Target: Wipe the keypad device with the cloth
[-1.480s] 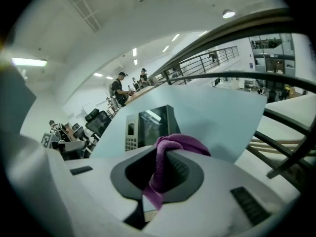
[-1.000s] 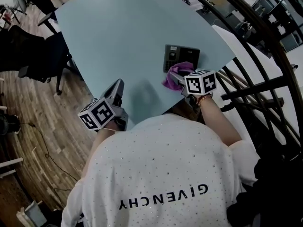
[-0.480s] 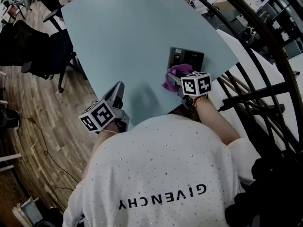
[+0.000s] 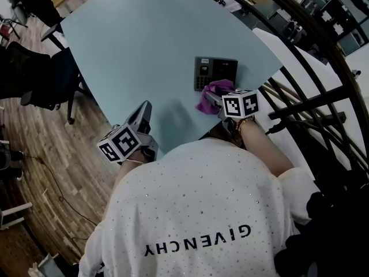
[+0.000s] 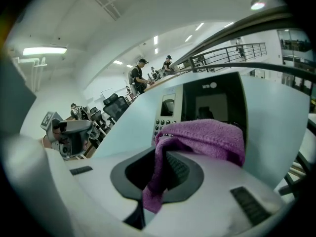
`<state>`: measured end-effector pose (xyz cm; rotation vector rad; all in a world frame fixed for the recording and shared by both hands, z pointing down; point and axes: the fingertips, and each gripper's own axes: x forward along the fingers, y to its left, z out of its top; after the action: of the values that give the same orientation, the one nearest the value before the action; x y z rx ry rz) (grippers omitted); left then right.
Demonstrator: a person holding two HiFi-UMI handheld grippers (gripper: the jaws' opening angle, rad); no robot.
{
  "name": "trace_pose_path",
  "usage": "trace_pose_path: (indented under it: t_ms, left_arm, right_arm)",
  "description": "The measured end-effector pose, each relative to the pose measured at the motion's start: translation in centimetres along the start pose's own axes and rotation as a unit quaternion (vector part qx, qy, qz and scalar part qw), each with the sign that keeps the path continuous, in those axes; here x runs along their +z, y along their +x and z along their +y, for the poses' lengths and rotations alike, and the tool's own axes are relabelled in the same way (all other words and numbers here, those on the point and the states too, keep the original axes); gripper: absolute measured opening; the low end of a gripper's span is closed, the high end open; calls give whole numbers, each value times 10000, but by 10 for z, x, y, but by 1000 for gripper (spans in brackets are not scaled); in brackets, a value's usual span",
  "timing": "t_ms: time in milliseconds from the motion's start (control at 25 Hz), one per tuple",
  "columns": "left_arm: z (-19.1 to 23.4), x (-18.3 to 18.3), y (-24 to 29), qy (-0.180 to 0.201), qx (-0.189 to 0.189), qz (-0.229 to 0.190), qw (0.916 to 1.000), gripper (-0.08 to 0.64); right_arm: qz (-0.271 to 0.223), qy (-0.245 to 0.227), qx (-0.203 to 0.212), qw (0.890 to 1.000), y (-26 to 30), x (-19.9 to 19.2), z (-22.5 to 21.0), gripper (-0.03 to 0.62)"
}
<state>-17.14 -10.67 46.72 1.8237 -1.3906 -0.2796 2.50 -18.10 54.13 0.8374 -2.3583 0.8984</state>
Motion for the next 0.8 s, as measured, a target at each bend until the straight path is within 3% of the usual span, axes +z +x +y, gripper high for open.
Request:
trace_pose_path:
  t_ms: [800]
  left_arm:
    - [-13, -12, 10, 126, -111, 269, 9995, 0]
  right_arm:
    - [-341, 525, -441, 9971, -42, -10, -46, 25]
